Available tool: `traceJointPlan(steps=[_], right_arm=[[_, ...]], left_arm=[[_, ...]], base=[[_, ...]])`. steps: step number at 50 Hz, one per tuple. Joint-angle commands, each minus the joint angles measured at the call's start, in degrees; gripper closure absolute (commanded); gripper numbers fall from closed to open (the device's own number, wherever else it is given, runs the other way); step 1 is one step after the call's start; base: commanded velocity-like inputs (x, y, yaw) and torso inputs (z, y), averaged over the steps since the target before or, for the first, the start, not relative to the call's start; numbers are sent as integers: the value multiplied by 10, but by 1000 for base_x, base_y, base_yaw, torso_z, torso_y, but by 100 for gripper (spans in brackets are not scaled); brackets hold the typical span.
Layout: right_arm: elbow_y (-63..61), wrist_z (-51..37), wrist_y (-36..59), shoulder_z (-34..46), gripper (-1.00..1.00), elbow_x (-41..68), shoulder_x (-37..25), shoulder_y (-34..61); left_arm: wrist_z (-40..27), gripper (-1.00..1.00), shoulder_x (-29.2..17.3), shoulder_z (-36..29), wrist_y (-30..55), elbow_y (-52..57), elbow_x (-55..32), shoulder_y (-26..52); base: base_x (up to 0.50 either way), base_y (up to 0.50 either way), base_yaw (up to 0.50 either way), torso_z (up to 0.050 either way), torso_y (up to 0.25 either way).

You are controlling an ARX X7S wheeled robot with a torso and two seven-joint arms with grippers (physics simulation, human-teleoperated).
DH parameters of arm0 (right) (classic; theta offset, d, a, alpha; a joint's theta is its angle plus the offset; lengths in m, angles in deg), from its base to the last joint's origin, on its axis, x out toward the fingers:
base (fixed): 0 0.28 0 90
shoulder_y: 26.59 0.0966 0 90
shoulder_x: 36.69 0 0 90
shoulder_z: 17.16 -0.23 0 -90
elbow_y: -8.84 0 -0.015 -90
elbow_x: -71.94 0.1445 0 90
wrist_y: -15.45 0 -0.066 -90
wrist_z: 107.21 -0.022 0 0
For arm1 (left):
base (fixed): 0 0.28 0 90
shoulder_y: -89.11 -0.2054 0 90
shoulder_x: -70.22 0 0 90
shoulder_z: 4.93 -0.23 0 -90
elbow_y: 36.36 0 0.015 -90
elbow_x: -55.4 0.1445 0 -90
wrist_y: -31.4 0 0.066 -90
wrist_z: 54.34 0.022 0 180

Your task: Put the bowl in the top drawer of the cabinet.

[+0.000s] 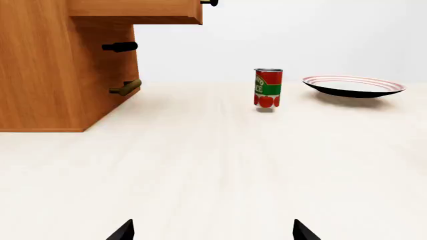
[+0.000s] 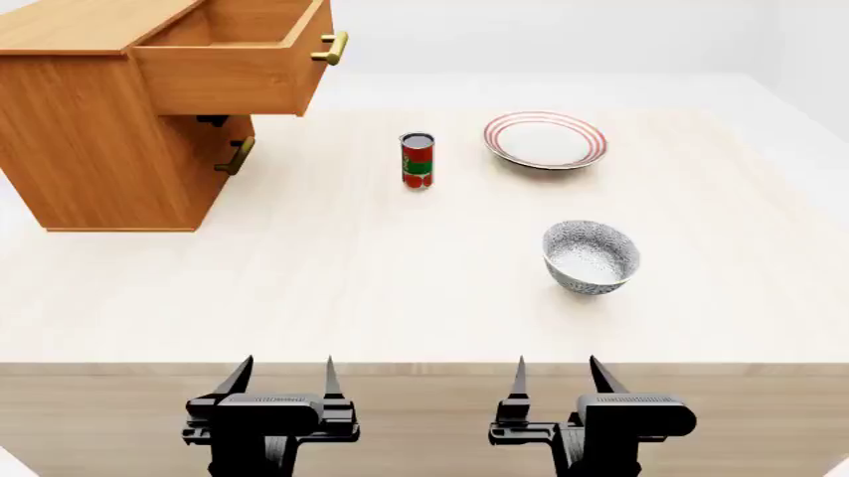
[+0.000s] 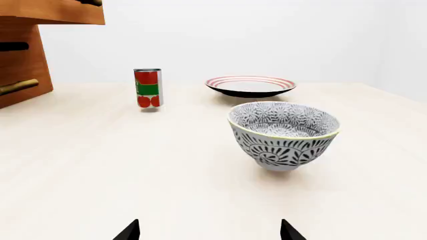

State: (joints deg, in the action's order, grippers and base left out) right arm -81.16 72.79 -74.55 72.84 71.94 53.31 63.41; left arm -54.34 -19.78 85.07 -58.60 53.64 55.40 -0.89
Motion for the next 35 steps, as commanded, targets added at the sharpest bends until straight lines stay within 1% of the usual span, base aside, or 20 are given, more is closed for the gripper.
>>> traceJointPlan(steps=[1,10,35], right_arm=[[1,-11,0,12,-100,8,-9,0],[3,-29,7,35,-100,16,-26,4],[11,-52,11,62,-100,35,-45,13]], left_arm=[[-10,-100,-9,-11,1,0,-8,1],[-26,-100,-25,-31,1,-10,-22,6],[-48,-100,-45,-56,9,-11,-46,9]], base=[[0,0,0,0,0],[0,28,0,0,0],[0,499,0,0,0]])
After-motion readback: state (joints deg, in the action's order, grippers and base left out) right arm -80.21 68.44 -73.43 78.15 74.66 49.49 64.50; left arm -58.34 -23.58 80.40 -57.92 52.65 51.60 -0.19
